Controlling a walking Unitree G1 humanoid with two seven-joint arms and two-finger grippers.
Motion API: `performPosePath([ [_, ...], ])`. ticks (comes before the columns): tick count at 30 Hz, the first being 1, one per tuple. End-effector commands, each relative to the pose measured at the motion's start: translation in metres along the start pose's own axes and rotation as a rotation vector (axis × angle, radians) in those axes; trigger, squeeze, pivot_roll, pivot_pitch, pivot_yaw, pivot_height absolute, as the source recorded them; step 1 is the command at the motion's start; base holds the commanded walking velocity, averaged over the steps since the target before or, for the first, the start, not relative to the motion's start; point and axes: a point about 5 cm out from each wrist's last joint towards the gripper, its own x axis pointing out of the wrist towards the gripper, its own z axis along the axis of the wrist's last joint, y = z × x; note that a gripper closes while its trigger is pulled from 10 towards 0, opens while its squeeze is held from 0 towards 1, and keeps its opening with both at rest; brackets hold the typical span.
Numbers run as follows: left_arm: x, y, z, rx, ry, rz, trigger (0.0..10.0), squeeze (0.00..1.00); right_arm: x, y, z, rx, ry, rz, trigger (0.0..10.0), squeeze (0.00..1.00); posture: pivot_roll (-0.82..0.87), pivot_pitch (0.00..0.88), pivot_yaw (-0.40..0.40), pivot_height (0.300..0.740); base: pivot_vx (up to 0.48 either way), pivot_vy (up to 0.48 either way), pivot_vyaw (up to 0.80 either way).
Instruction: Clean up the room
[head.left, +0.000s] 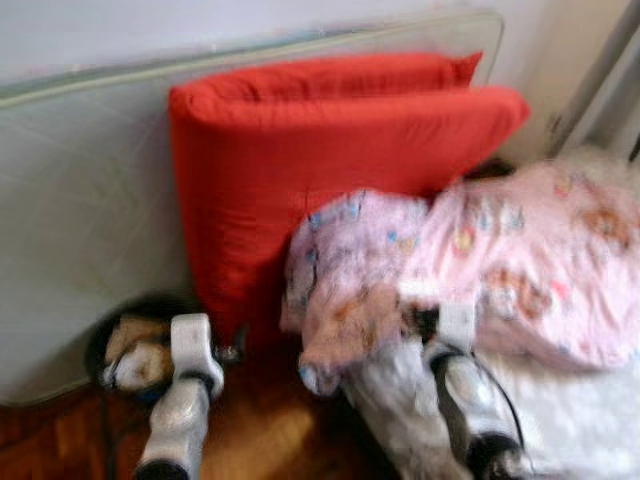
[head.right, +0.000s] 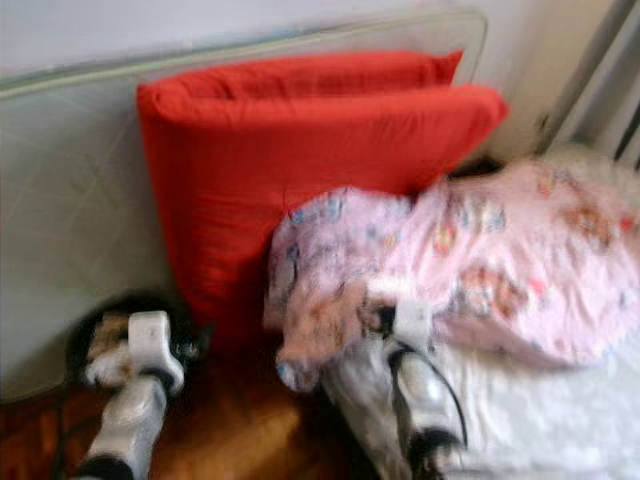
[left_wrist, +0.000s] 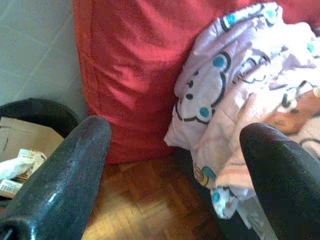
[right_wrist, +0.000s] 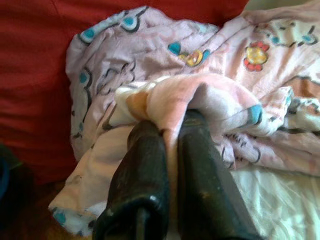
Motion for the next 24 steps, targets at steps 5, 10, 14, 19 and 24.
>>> performPosePath([
  [5, -0.001, -0.004, -0.006, -0.008, 0.022, -0.008, 10.0, 0.00, -0.002, -0.009, 0.004, -0.035, -0.047, -0.083, 10.0, 0.00, 0.02, 0.052, -0.056, 0.740, -0.276, 0.000, 0.00],
  [10, -0.002, -0.004, -0.006, -0.009, 0.018, -0.005, 10.0, 0.00, -0.001, -0.014, 0.011, -0.043, -0.094, -0.128, 10.0, 0.00, 0.02, 0.054, -0.057, 0.740, -0.277, 0.000, 0.00],
  [14, -0.002, -0.003, -0.006, -0.009, 0.018, -0.003, 10.0, 0.00, -0.002, -0.017, 0.014, -0.047, -0.118, -0.161, 10.0, 0.00, 0.02, 0.052, -0.057, 0.740, -0.275, 0.000, 0.00],
  [19, -0.002, -0.004, -0.006, -0.009, 0.017, -0.008, 10.0, 0.00, -0.003, -0.015, 0.013, -0.061, -0.129, -0.153, 10.0, 0.00, 0.01, 0.053, -0.058, 0.740, -0.278, 0.000, 0.00],
  [24, -0.002, -0.004, -0.006, -0.010, 0.016, -0.009, 10.0, 0.00, -0.005, -0.015, 0.014, -0.112, -0.153, -0.201, 10.0, 0.00, 0.01, 0.053, -0.059, 0.740, -0.275, 0.000, 0.00],
])
